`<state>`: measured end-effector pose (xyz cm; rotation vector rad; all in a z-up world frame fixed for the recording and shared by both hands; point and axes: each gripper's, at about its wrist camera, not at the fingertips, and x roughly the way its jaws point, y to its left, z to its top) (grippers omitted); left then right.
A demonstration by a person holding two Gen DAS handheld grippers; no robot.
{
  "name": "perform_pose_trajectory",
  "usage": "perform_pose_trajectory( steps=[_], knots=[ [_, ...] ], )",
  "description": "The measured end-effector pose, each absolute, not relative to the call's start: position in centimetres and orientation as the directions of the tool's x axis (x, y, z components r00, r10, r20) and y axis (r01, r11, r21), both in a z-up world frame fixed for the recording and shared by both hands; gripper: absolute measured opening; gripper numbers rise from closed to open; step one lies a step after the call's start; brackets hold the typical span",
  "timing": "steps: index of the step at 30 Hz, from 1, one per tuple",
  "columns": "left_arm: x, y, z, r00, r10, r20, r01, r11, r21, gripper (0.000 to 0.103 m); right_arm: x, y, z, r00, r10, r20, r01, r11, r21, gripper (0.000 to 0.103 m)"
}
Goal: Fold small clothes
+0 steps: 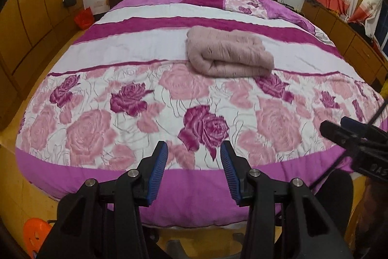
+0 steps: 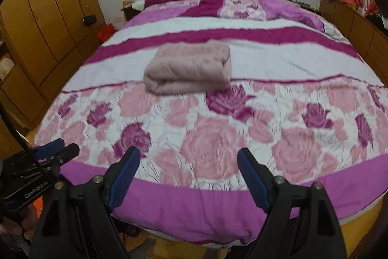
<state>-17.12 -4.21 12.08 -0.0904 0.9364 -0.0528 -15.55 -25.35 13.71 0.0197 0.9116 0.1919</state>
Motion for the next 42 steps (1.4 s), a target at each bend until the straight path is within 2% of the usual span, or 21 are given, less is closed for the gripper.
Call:
perform_pose_trajectory(
  steps=[3,7,12,23,27,32,42],
  knots=[
    [-17.5,-4.5,10.3,0.579,-0.091,-0.81,0.02,0.995,-0.097,0.022,-15.8,-25.1,11.3,0.567,0.135,-0.813,-0.152,0.987,0.058,0.085],
    [-17.9,-5.2,7.9,0.587,-0.016,-0.809,-0.002,1.0,-0.021,0.022,-15.9,-25.1,8.3,0.547,0.104,-0.831,-0.143,0.989,0.029,0.085],
    [-17.1,-5.9,4.8,0.561,0.026,-0.828,0.007,0.999,0.036,0.022,-15.3,-25.2,5.8,0.613,0.025,-0.79,-0.117,0.991,-0.06,0.085],
    [-11.8,-4.7,0.8,0.5,0.026,-0.866,-0.048,0.999,0.002,0.022,-10.2,-24.7,1.9,0.585,-0.046,-0.81,-0.129,0.98,-0.149,0.085],
    [-10.2,-4.6,0.3,0.499,0.032,-0.866,-0.052,0.999,0.007,0.028,-8.4,-24.6,0.9,0.578,-0.043,-0.815,-0.131,0.981,-0.145,0.087],
    [-8.4,-4.5,-0.3,0.503,0.052,-0.863,-0.045,0.998,0.034,0.036,-6.4,-24.5,0.1,0.568,-0.075,-0.82,-0.116,0.979,-0.17,0.097],
    [-5.3,-4.9,-1.0,0.515,0.078,-0.854,-0.048,0.997,0.062,0.043,-2.8,-25.2,-0.9,0.469,-0.04,-0.882,-0.089,0.992,-0.093,0.103]
  ],
)
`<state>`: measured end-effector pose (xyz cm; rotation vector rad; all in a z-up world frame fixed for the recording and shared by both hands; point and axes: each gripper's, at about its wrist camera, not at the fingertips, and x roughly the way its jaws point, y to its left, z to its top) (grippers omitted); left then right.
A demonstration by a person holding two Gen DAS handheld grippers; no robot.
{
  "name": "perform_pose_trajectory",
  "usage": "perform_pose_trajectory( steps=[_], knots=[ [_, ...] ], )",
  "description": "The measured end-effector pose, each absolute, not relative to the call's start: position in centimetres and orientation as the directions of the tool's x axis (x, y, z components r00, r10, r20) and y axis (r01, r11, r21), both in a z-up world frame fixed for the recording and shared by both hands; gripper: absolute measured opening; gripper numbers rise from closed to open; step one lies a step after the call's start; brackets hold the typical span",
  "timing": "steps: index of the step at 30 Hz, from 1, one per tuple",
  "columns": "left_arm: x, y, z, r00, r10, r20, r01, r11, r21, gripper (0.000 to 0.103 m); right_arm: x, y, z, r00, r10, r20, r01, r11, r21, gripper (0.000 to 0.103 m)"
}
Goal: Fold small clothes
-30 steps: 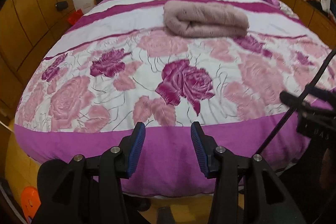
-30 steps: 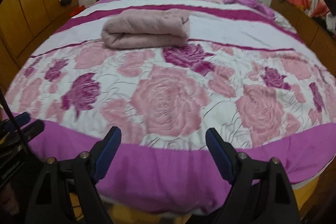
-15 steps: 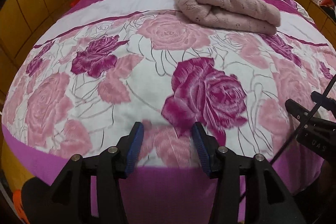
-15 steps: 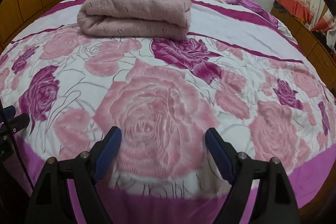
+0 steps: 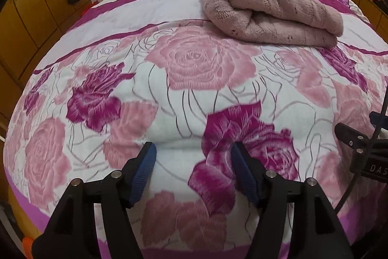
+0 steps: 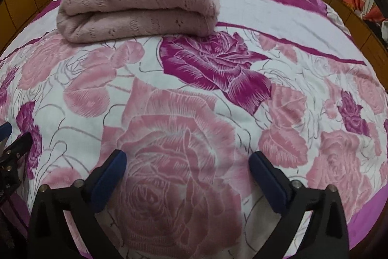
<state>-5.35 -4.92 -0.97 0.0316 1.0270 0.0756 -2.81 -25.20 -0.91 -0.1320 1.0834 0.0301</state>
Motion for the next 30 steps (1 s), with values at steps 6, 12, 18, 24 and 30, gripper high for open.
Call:
perform_pose_trajectory(
  steps=[6,12,18,24,30],
  knots=[
    [-3.0,-4.8,-1.2,0.532,0.081,-0.843,-0.046,0.997,0.067,0.048,-0.3,-25.1,-1.3,0.47,-0.028,-0.882,-0.092,0.993,-0.08,0.103],
    [-0.2,-4.6,-1.6,0.557,0.09,-0.826,-0.051,0.996,0.074,0.06,4.0,-25.1,-1.3,0.47,-0.001,-0.883,-0.113,0.992,-0.061,0.103],
    [1.8,-4.1,-2.2,0.602,0.113,-0.791,-0.108,0.992,0.06,0.086,6.3,-23.8,-1.8,0.613,-0.037,-0.789,-0.098,0.988,-0.121,0.103],
    [2.0,-4.6,-2.0,0.611,0.151,-0.777,-0.112,0.988,0.105,0.086,7.6,-24.1,-1.9,0.63,-0.006,-0.777,-0.102,0.991,-0.09,0.103],
    [1.6,-4.2,-2.0,0.612,0.13,-0.78,-0.112,0.991,0.077,0.086,7.3,-23.9,-1.9,0.632,-0.006,-0.775,-0.101,0.991,-0.09,0.103]
  ],
)
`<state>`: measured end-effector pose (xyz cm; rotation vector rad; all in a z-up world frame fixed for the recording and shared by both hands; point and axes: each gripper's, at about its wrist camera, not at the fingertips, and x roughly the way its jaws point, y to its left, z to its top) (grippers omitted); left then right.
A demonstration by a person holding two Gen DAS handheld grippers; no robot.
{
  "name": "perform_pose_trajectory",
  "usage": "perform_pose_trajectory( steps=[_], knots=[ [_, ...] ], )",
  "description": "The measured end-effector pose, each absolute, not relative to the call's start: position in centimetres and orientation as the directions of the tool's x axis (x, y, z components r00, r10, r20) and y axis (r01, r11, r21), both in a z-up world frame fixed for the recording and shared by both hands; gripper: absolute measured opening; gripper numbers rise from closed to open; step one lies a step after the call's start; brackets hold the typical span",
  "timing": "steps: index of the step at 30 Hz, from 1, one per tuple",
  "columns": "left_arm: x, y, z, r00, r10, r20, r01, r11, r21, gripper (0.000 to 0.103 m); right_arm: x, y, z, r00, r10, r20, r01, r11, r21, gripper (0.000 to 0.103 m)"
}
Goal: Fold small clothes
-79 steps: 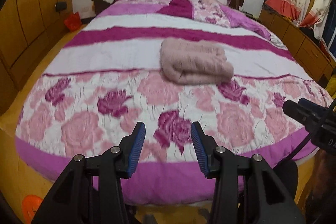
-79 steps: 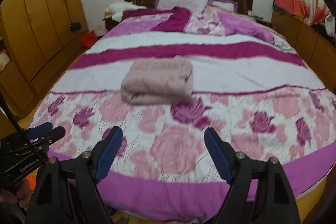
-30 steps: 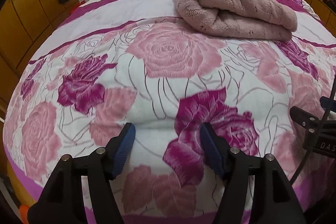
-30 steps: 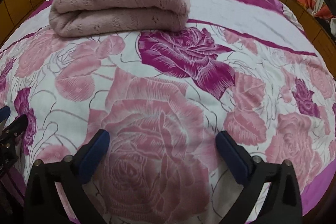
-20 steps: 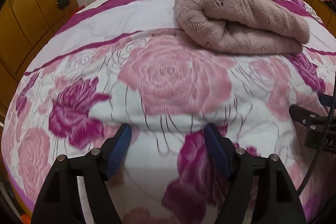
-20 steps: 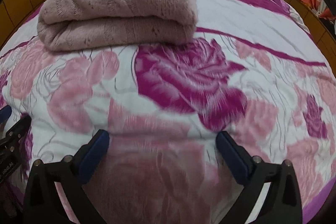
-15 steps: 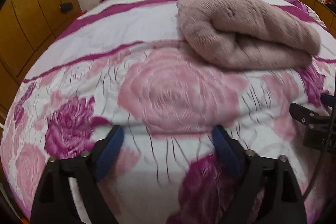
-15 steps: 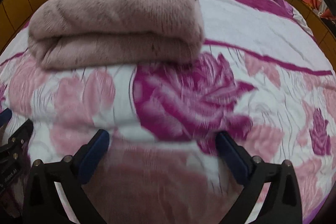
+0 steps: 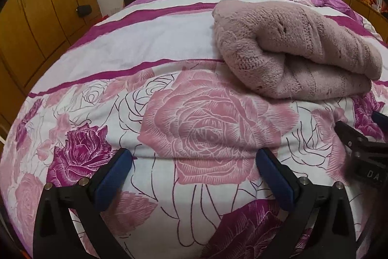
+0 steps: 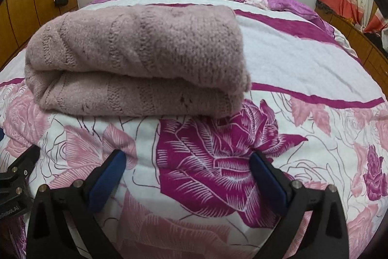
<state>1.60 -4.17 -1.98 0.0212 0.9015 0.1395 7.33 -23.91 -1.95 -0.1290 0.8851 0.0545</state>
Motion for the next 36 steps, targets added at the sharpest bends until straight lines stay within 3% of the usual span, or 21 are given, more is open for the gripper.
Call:
perform_pose_trajectory(
  steps=[36],
  knots=[
    [1.2,-3.6,-1.9,0.606,0.109,-0.788,-0.114,0.992,0.049,0.086,4.5,-22.8,-1.5,0.647,-0.044,-0.761,-0.087,0.988,-0.131,0.102]
  ],
)
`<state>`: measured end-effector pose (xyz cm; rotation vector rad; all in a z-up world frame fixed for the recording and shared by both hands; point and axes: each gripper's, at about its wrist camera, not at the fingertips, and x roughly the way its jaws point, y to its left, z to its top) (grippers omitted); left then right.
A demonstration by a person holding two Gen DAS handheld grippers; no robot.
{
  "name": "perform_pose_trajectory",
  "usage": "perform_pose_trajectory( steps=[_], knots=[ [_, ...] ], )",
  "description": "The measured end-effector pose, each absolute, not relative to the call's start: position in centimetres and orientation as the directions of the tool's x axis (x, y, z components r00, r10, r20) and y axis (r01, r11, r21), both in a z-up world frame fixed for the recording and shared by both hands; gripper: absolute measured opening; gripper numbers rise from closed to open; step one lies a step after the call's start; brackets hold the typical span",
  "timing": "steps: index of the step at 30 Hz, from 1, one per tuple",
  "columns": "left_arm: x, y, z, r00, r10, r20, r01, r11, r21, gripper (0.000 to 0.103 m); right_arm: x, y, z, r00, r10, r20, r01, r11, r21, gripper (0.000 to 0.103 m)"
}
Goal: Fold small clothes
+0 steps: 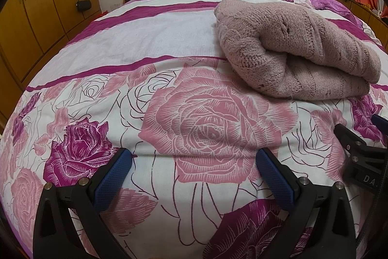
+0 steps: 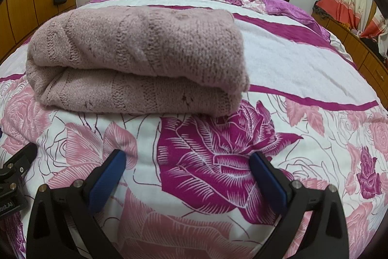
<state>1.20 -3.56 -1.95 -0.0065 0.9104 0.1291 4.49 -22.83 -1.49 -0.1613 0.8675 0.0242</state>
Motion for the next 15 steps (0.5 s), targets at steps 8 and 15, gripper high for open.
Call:
perform_pose_trajectory(
  steps=[8,15],
  knots=[
    [0.2,-3.7,-1.8,0.627,0.123,-0.769,-0.117,0.991,0.063,0.086,4.8,-23.0,-1.8,0.645,-0.015,-0.764,-0.093,0.991,-0.099,0.102],
    [0.0,-2.9,-1.7,0.629,0.089,-0.772,-0.119,0.993,0.017,0.086,4.8,-23.2,-1.9,0.644,-0.005,-0.765,-0.096,0.992,-0.088,0.102]
  ],
)
